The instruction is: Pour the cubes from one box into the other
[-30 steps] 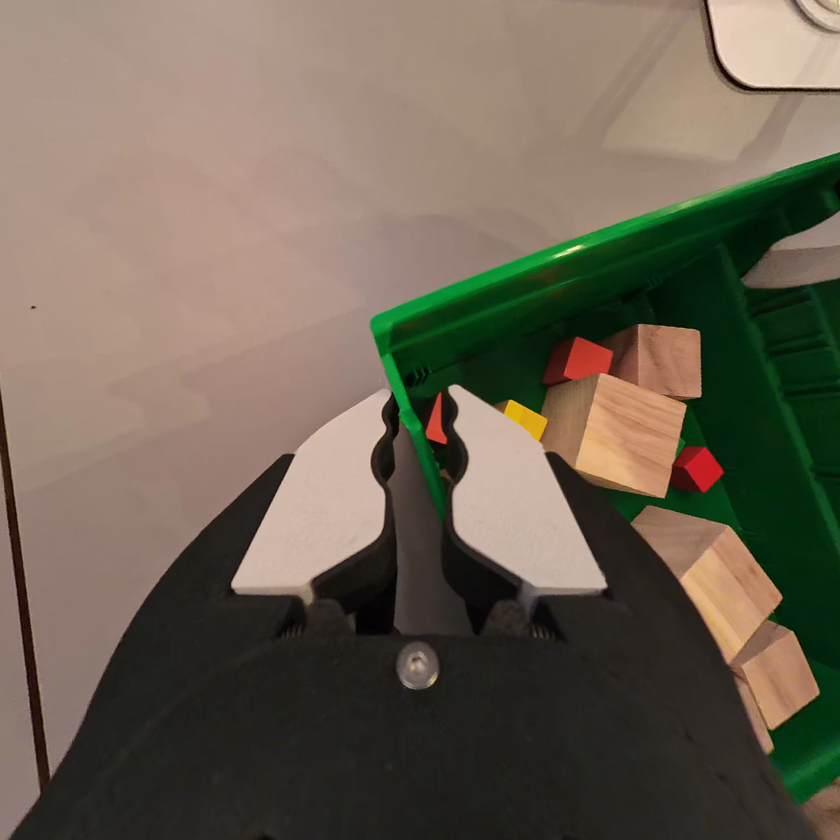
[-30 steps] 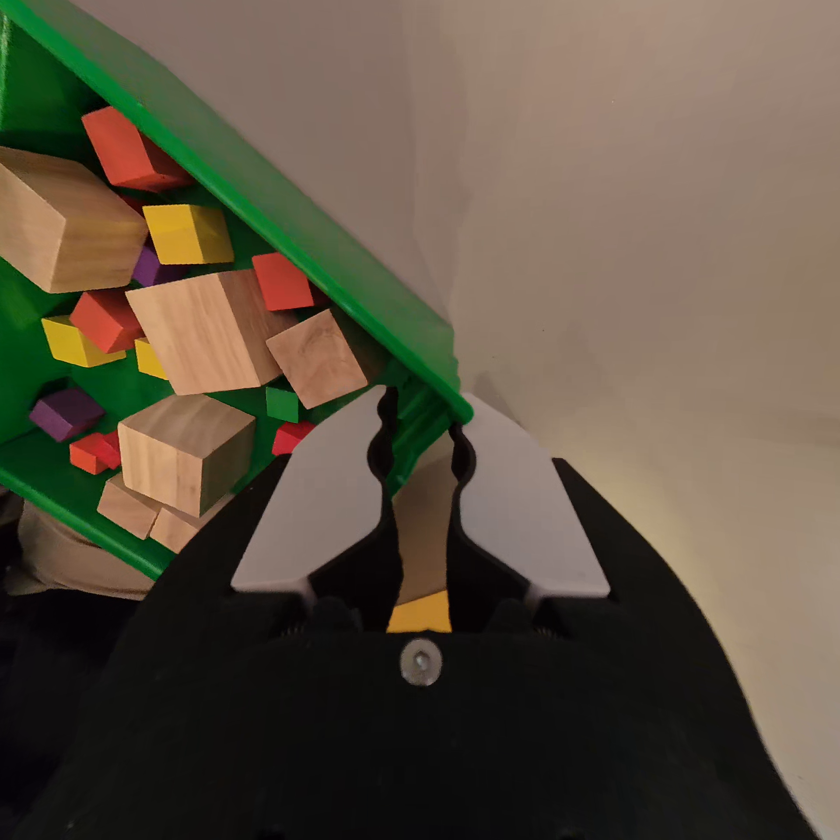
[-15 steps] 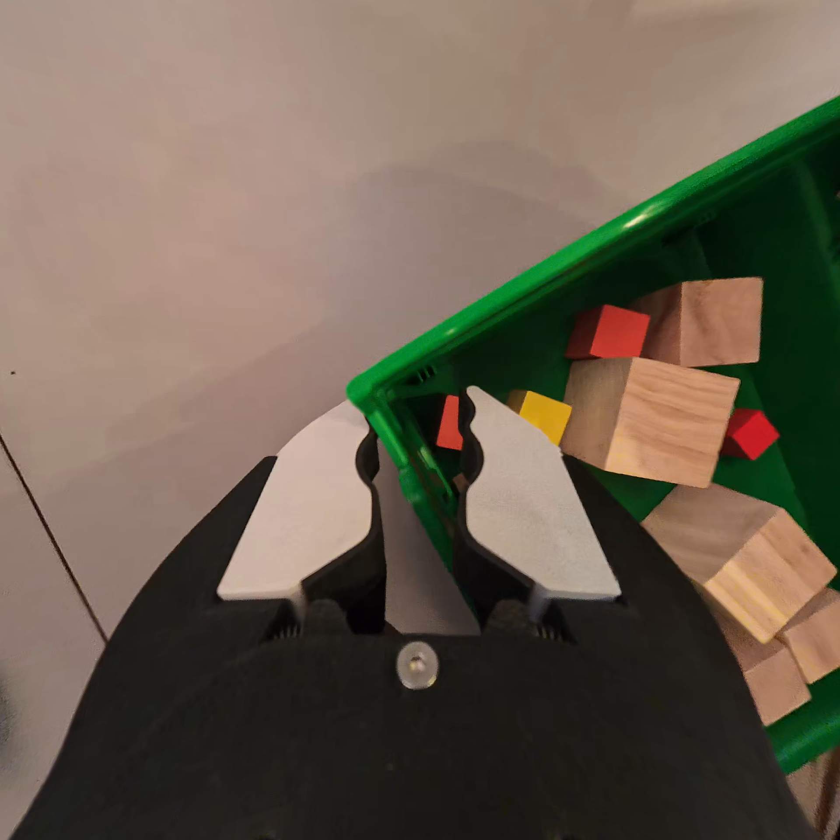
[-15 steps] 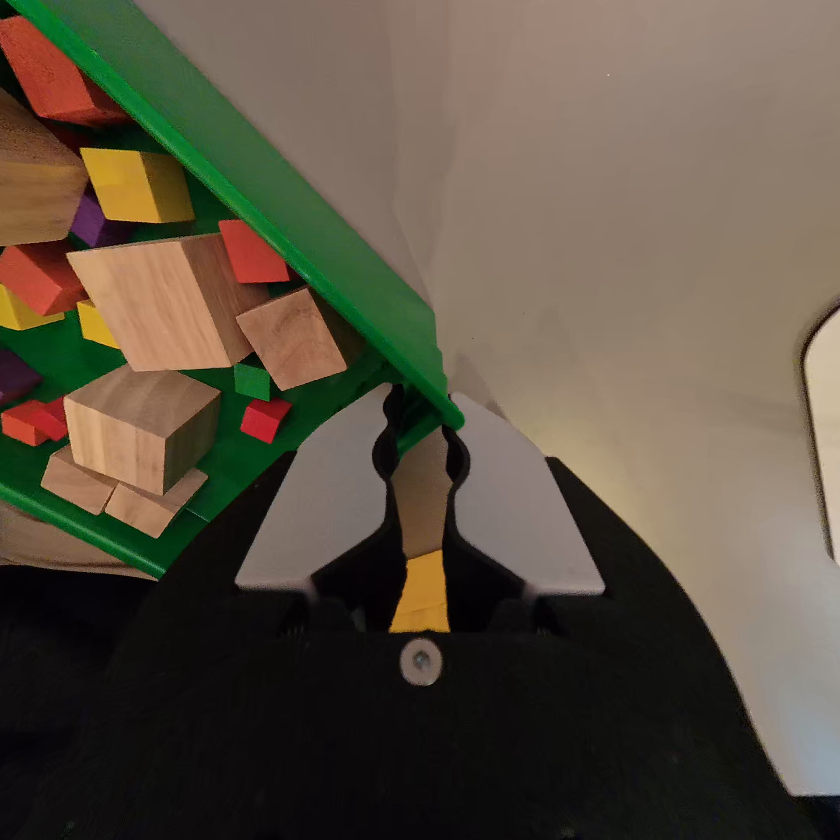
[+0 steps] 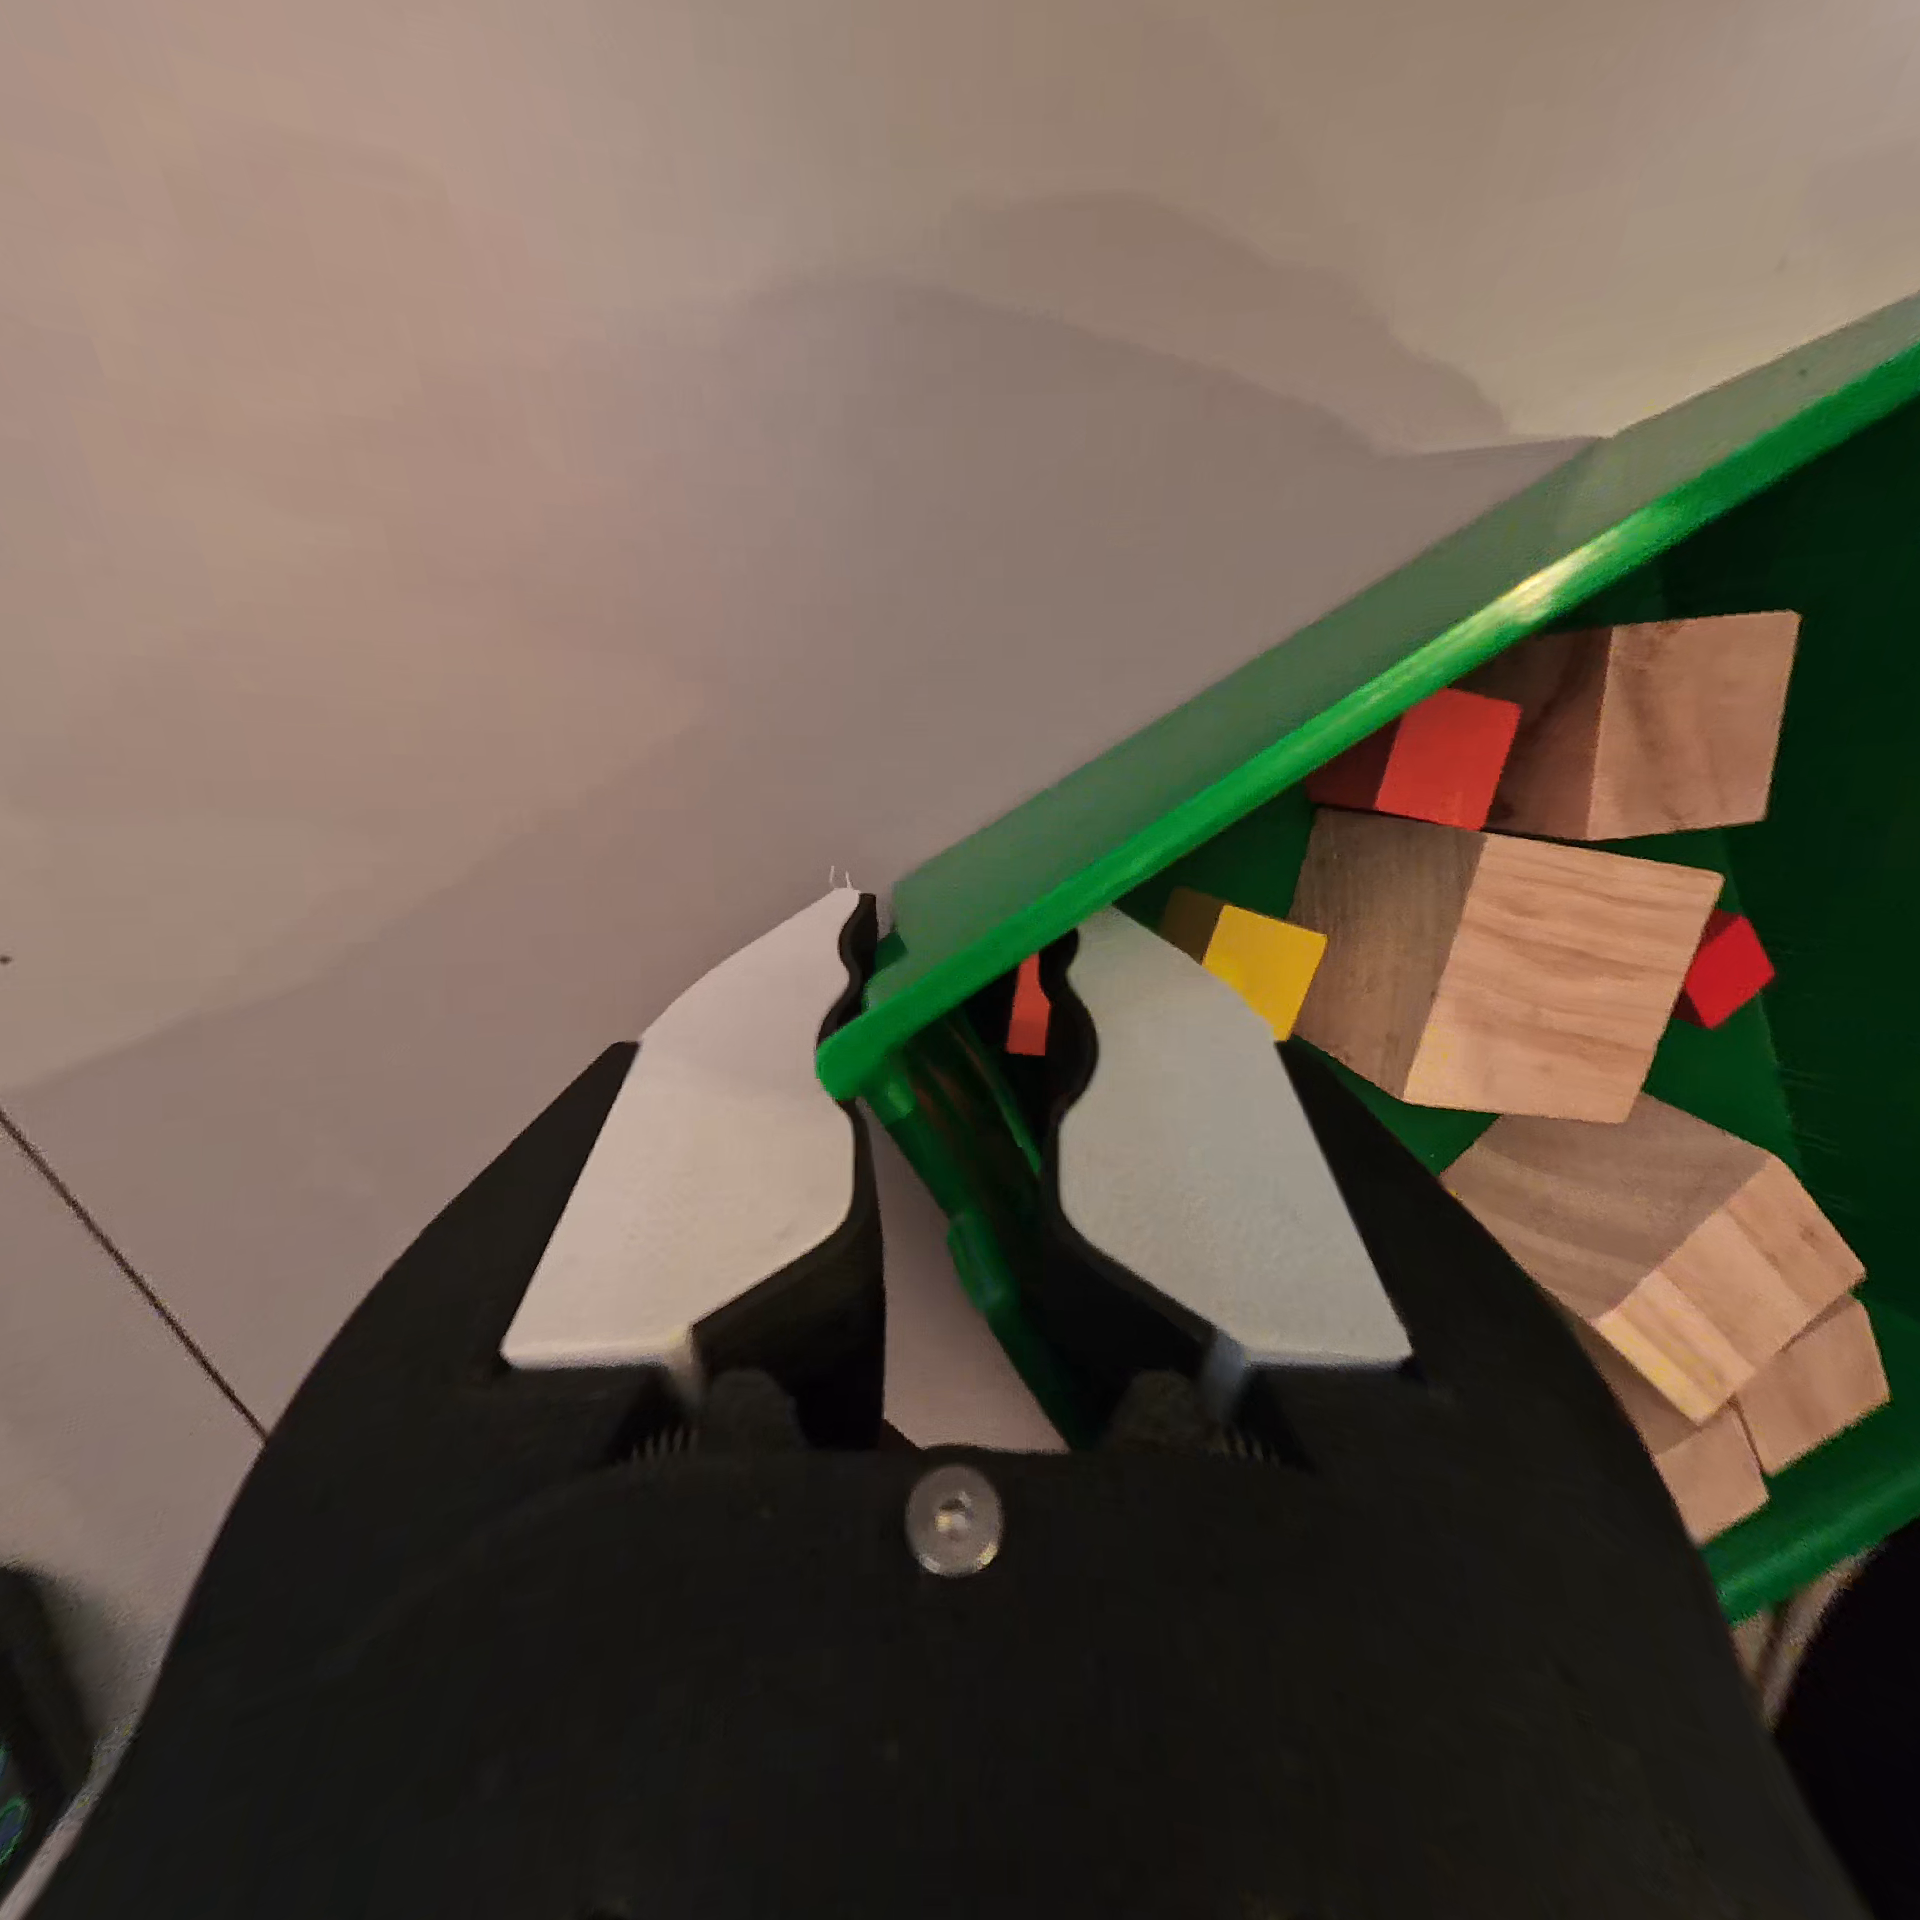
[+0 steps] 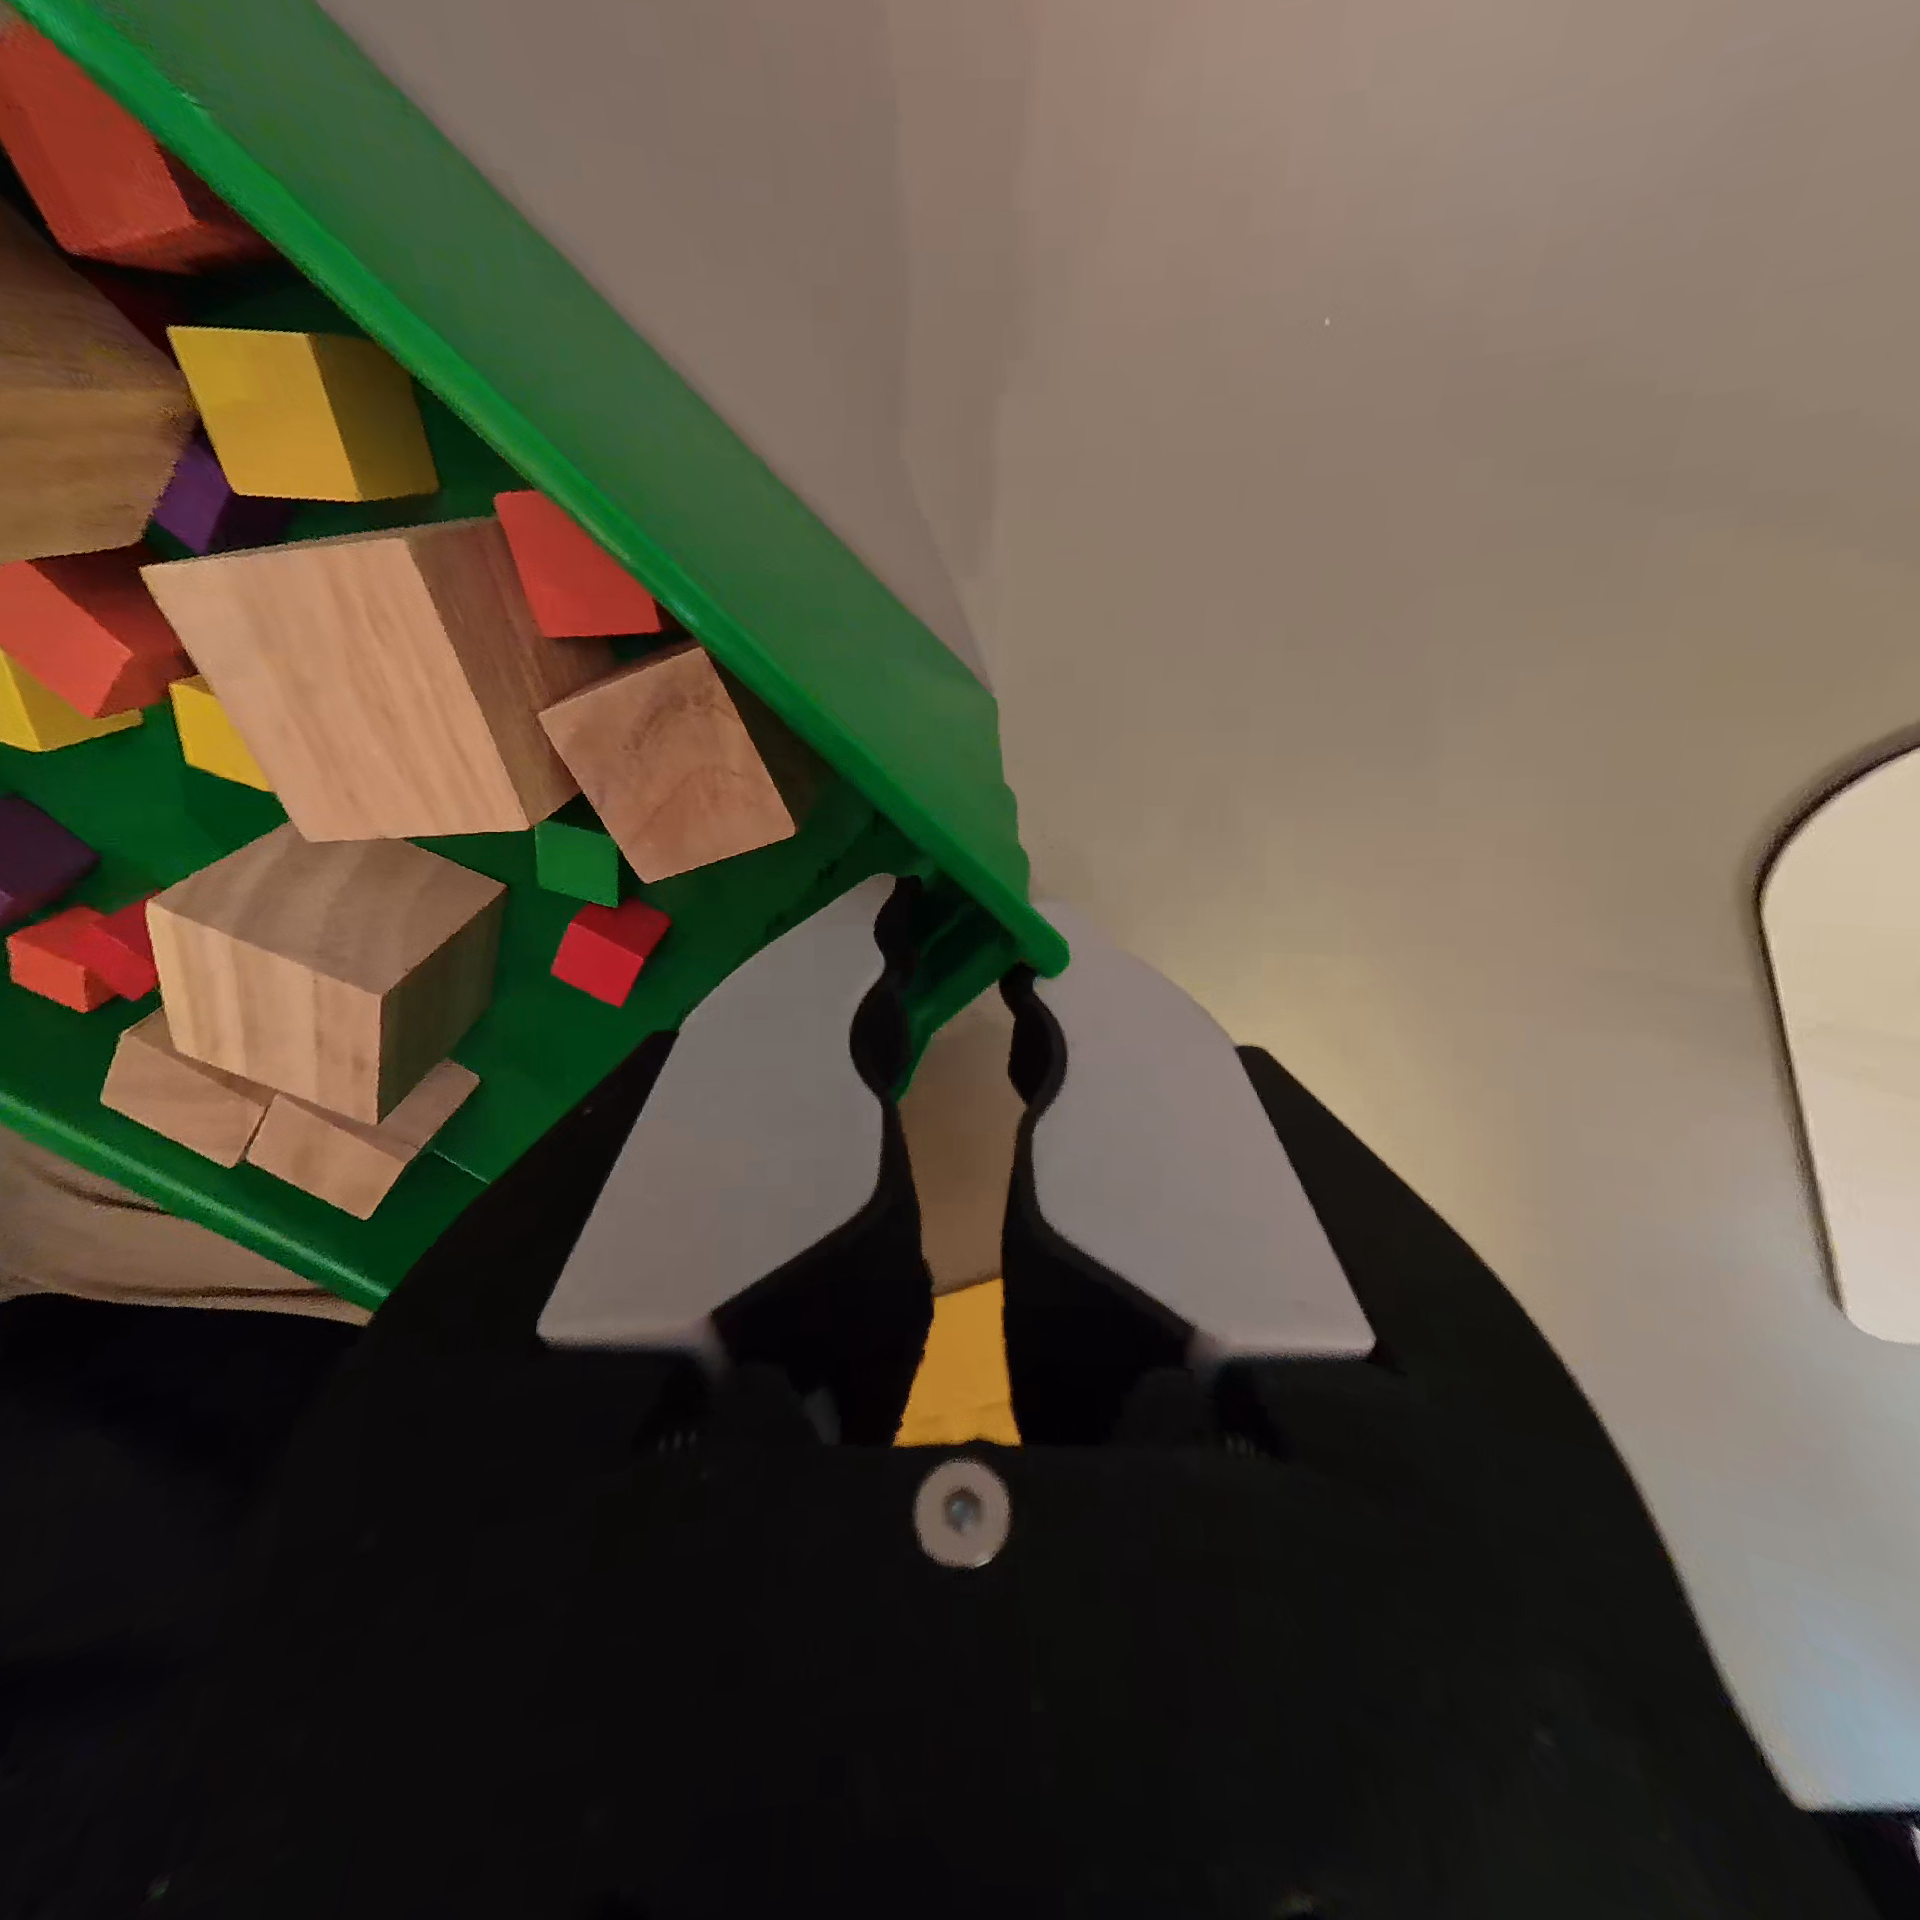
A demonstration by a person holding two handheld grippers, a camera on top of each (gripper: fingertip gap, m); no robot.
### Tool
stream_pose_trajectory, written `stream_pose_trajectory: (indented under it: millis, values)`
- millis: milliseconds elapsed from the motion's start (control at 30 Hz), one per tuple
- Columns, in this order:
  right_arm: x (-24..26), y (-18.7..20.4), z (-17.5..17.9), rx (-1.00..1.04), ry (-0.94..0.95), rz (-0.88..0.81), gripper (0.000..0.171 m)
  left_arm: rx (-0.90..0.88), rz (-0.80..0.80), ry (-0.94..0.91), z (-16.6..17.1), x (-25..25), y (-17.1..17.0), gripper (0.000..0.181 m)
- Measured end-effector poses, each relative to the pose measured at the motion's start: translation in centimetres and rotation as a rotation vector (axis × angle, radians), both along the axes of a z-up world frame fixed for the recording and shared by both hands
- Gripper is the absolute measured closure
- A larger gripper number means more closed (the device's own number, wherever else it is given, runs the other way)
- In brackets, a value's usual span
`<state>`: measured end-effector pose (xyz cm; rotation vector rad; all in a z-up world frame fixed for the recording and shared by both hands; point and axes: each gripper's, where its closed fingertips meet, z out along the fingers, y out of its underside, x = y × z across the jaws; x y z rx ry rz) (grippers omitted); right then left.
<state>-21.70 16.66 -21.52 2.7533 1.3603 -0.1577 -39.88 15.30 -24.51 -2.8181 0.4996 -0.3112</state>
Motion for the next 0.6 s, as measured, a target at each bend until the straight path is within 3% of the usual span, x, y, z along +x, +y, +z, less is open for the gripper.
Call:
stream_pose_trajectory:
  millis: [133, 233, 600]
  values:
    - [0.0, -0.1, 0.0, -0.012, 0.018, 0.004, 0.163, 0.073, 0.015, -0.002, 1.1, 0.0, 1.3, 0.153]
    - [0.1, -0.1, 0.0, -0.012, 0.013, 0.010, 0.163, 0.051, -0.063, 0.101, 1.0, -0.5, 1.3, 0.154]
    - [0.8, -0.5, 0.3, -0.068, 0.096, -0.053, 0.165, 0.011, -0.101, 0.084, 1.6, 0.4, 2.2, 0.160]
